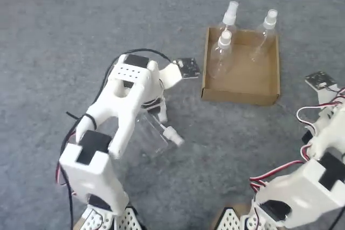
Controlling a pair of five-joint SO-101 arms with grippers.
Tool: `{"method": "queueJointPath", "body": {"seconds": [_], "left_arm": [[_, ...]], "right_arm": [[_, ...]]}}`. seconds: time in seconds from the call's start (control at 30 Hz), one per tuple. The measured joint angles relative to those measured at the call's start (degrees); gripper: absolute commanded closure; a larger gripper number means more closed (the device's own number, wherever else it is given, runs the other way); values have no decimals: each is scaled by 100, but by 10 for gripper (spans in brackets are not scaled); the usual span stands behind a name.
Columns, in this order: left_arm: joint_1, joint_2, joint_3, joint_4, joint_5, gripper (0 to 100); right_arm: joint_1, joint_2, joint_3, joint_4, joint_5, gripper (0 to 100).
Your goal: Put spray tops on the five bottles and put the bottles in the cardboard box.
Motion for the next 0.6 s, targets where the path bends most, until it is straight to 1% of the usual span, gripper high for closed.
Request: {"method": "queueJointPath", "body": {"seconds": [0.13, 0.2, 0.4, 0.47, 0.53, 0.6], "left_arm": [[88, 343, 0, -35, 0, 867], [220, 431, 0, -229, 167, 867], [484, 554, 0, -1046, 1231, 867], [492, 659, 0, -1301, 1714, 867], [484, 747, 0, -1495, 2251, 867], [484, 756, 0, -1530, 2523, 867]], "right_arm": [[0, 0, 0, 0, 26, 993], [0, 0, 0, 0, 35, 993], [0, 0, 0, 0, 62, 993], [0, 0, 0, 0, 62, 993], [0, 0, 0, 0, 62, 993], [0, 0, 0, 0, 62, 993]]}}
